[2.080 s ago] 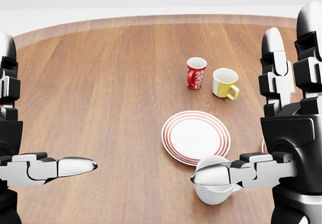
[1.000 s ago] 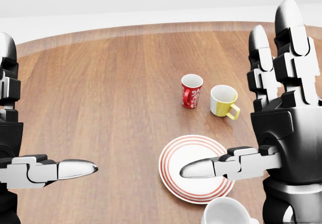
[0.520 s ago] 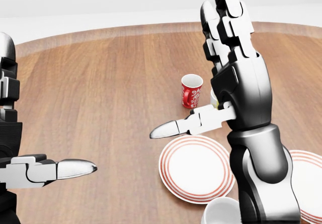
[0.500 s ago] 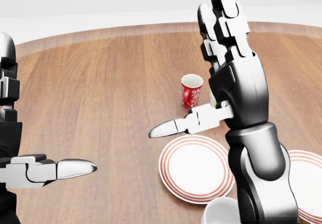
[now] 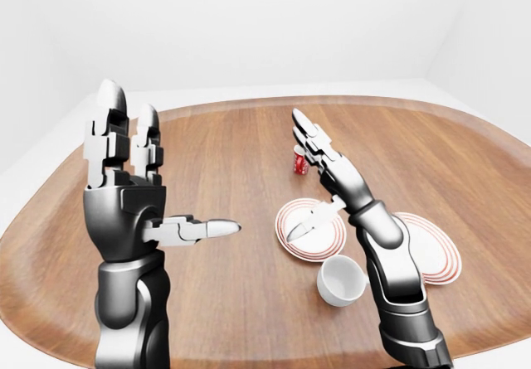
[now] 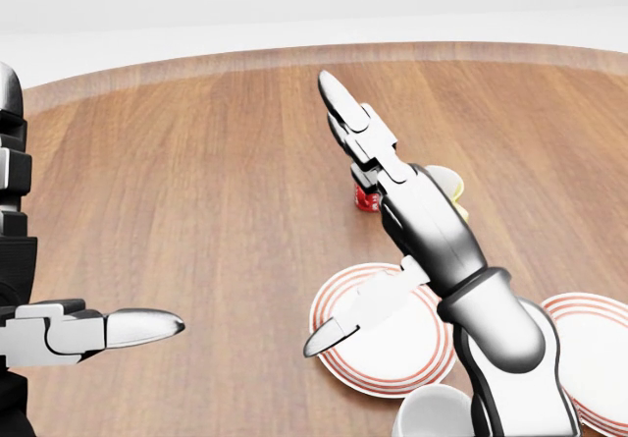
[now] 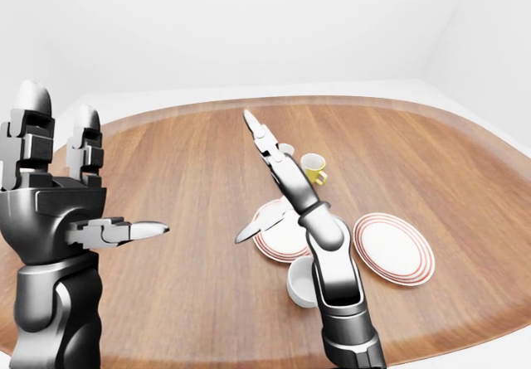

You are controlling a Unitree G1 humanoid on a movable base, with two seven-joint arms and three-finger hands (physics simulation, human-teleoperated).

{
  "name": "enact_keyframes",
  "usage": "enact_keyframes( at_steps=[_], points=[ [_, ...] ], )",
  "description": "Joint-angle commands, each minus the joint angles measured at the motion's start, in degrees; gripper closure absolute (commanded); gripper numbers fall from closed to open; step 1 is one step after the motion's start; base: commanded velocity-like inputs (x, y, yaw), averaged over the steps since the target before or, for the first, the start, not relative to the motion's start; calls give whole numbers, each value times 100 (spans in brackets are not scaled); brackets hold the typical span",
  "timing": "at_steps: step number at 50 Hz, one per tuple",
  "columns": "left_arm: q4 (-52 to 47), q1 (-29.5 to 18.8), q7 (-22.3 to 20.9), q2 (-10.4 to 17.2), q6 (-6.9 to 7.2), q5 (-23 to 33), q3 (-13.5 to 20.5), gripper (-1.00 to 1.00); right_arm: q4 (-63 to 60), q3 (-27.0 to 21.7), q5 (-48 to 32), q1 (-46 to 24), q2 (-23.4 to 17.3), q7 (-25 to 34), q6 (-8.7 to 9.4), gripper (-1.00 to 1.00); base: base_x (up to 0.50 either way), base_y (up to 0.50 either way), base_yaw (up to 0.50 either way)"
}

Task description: Put the white mug on the left plate.

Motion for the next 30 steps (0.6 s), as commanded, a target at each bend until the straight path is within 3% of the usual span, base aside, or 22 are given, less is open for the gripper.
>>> enact_keyframes(
  at_steps=[1,19,30],
  points=[
    [-13,-49,11,24,0,-48,82,-95,-709,98,-534,523,-57,653,0,-100,0,0,0],
    [-61,-50,29,33,0,-64,82,-95,-1895,285,-1012,1825,-104,891,0,-100,0,0,0],
    [-54,-60,28,30,0,-57,84,-95,-1944,439,-1895,2436,-164,954,0,-100,0,0,0]
  ],
)
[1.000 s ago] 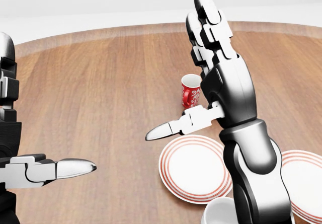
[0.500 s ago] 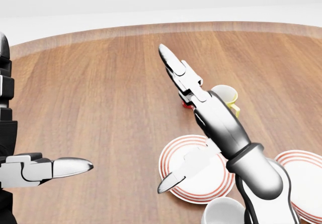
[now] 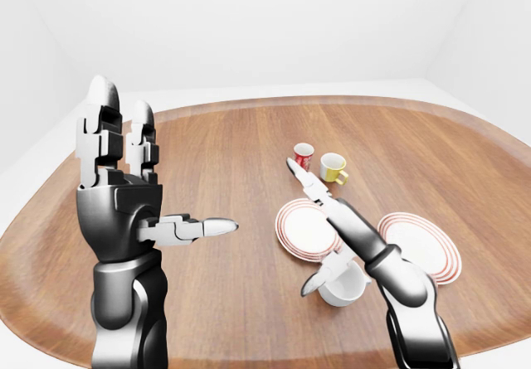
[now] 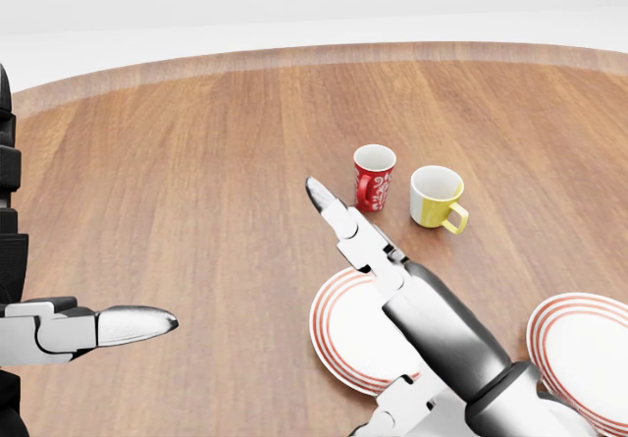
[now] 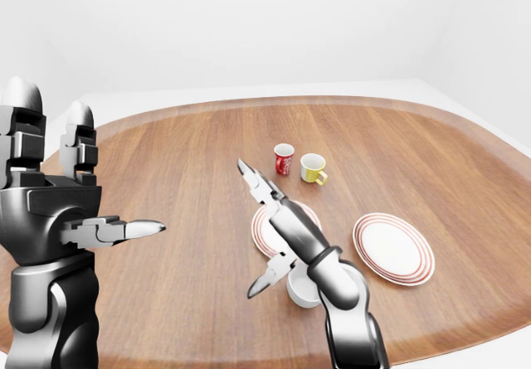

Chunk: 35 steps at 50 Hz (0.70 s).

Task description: Put the white mug on the left plate.

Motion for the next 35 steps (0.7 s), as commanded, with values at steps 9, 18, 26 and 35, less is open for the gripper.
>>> enact_keyframes(
  at_steps=[9,18,26,35],
  points=[
    [-20,10,-6,-3,0,2,-2,-95,-303,-19,-996,938,-9,246,0,-100,0,0,0],
    [-16,19,-11,-6,0,12,-11,-95,-550,-144,-1458,1161,25,398,0,-100,0,0,0],
    [-36,16,-11,-5,0,8,-6,-95,-607,-235,-1732,1389,91,441,0,-100,0,0,0],
    [-55,15,-10,-7,0,10,-15,-95,-695,-399,-2037,1452,168,472,0,-100,0,0,0]
  ],
)
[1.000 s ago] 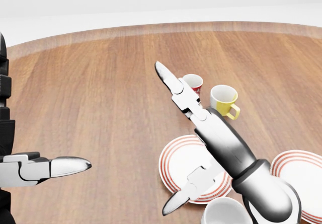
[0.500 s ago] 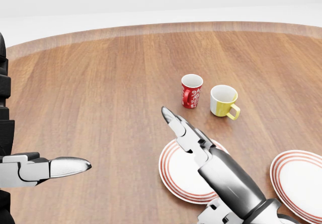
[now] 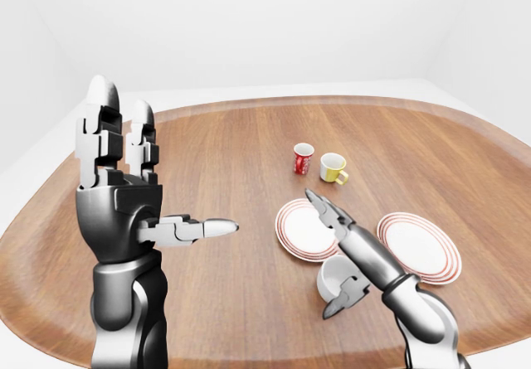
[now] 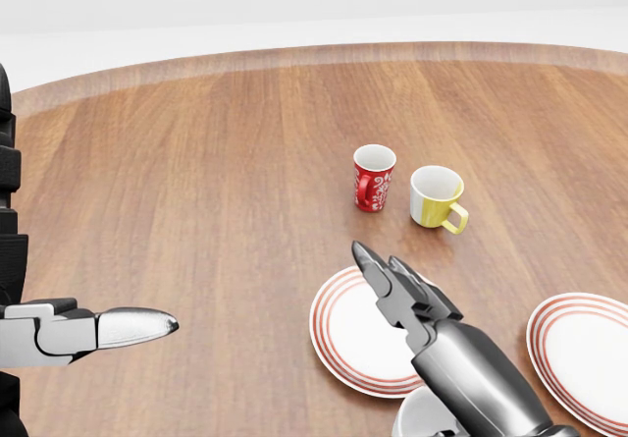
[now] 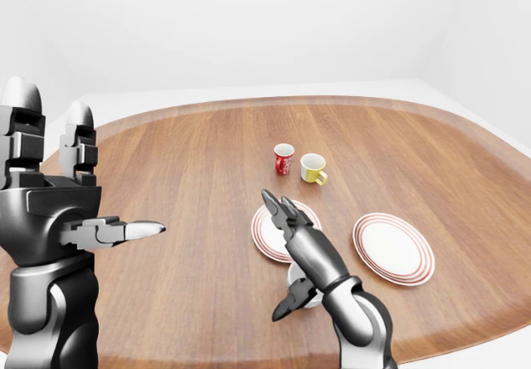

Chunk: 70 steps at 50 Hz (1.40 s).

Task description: Put the white mug on the left plate.

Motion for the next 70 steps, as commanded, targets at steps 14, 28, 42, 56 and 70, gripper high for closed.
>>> enact_keyframes(
  at_steps=[14,28,42,56,70],
  points=[
    [-22,21,-12,-8,0,4,-19,-95,-69,-351,-631,238,160,69,0,-100,0,0,0],
    [-44,9,-16,-5,0,0,-19,-95,295,-559,-814,350,198,-114,0,-100,0,0,0],
    [-34,50,-33,-13,0,9,-29,-95,611,-725,-1149,537,214,-360,0,-100,0,0,0],
    [-78,16,-28,-7,0,0,-27,-95,1047,-867,-1243,315,251,-600,0,-100,0,0,0],
    [-65,26,-32,-11,0,8,-31,-95,1165,-653,-1484,187,165,-652,0,-100,0,0,0]
  ],
)
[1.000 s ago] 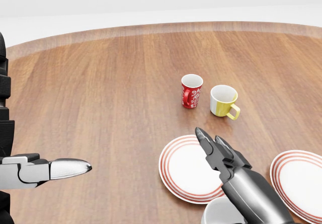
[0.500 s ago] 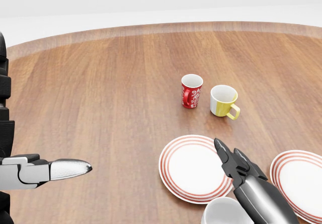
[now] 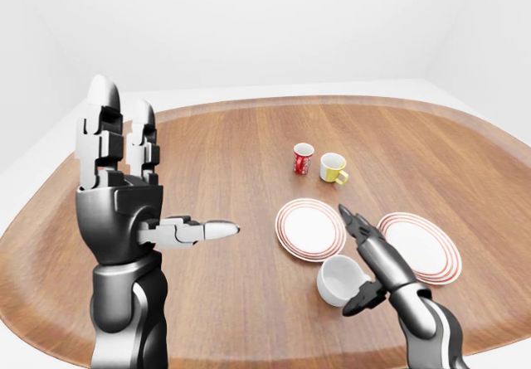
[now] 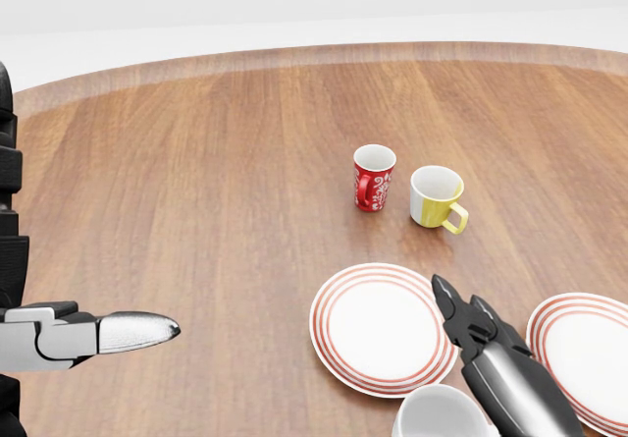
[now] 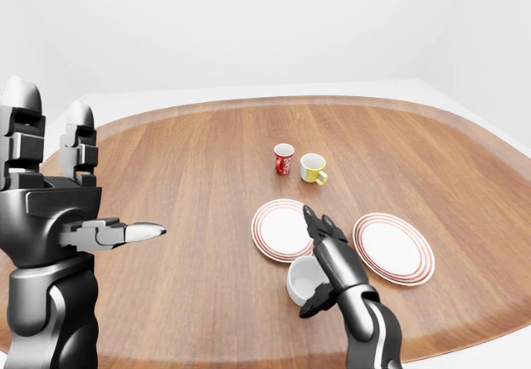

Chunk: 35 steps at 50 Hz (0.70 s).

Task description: Put the white mug on the left plate.

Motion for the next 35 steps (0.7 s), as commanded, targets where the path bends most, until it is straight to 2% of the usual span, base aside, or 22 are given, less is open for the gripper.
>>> enact_keyframes(
  at_steps=[1,5,6,21,31,35],
  points=[
    [-11,-12,5,0,0,-1,1,-95,118,131,-181,-99,-43,-44,0,-100,0,0,0],
    [2,-12,4,1,0,-8,6,-95,299,222,-316,-169,-96,-132,0,-100,0,0,0],
    [25,15,-6,-4,0,2,-5,-95,504,245,-374,-233,-124,-260,-70,-100,0,0,0],
    [24,-34,12,8,0,-9,11,-95,820,441,-716,-233,-195,-392,-297,-100,0,0,0],
    [34,-32,9,10,0,-13,20,-95,899,665,-865,-311,-162,-392,-262,-100,0,0,0],
    [27,-30,16,8,0,-12,14,-95,963,708,-938,-283,-242,-441,-348,-100,0,0,0]
  ],
)
